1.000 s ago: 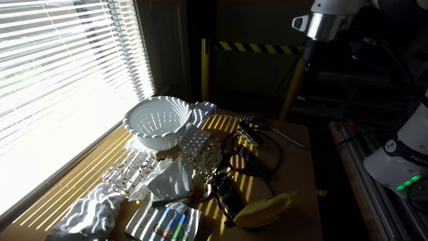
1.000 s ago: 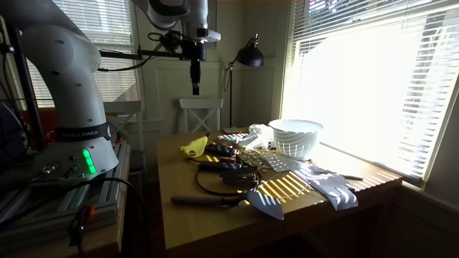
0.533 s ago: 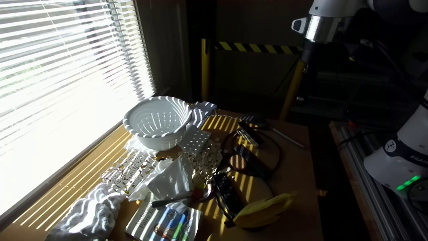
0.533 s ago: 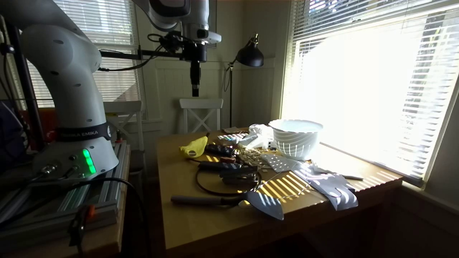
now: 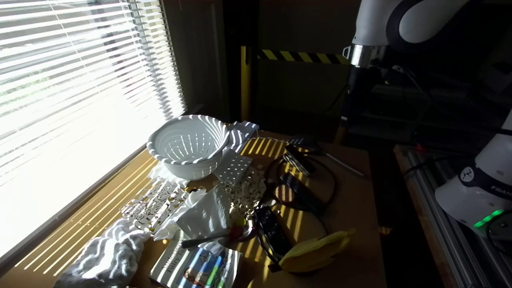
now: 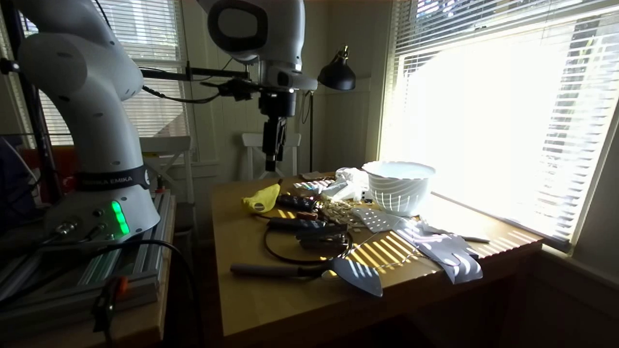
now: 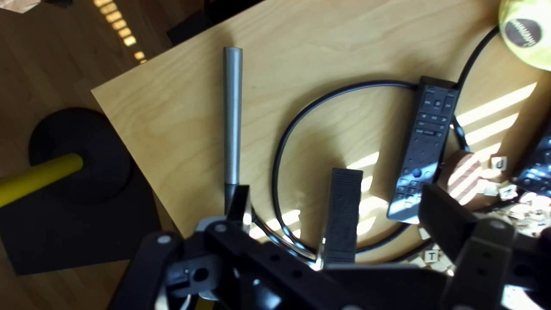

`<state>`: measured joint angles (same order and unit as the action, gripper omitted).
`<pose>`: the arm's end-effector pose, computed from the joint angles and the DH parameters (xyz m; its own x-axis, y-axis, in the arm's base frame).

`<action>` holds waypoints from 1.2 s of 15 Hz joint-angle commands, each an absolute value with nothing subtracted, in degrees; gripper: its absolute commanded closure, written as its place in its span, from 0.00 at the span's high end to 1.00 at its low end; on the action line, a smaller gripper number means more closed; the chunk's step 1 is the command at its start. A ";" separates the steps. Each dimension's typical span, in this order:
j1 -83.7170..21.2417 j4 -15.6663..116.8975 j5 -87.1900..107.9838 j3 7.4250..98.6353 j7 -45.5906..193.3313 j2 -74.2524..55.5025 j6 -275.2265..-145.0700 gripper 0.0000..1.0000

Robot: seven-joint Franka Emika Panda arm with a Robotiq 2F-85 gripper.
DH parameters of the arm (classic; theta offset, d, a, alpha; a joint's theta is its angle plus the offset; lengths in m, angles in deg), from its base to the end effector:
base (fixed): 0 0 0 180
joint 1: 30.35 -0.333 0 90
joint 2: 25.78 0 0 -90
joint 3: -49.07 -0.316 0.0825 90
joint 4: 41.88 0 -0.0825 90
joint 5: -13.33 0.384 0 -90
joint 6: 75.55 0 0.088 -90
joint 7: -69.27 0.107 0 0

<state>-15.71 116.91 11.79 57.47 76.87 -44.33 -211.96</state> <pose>0.3395 -0.1401 0.3026 0.8730 -0.4823 -0.0725 -0.4848 -0.8744 -0.0199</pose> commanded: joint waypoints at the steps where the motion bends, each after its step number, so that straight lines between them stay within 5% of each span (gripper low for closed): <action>1: -13.36 116.89 10.52 61.40 73.94 -34.64 -218.78 1.00; 10: -13.69 116.19 11.84 62.79 73.40 -32.45 -221.54 1.00; 18: -14.66 110.25 26.60 61.36 66.48 -13.74 -230.37 1.00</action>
<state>-14.45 114.94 19.90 62.04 69.63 -21.96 -227.94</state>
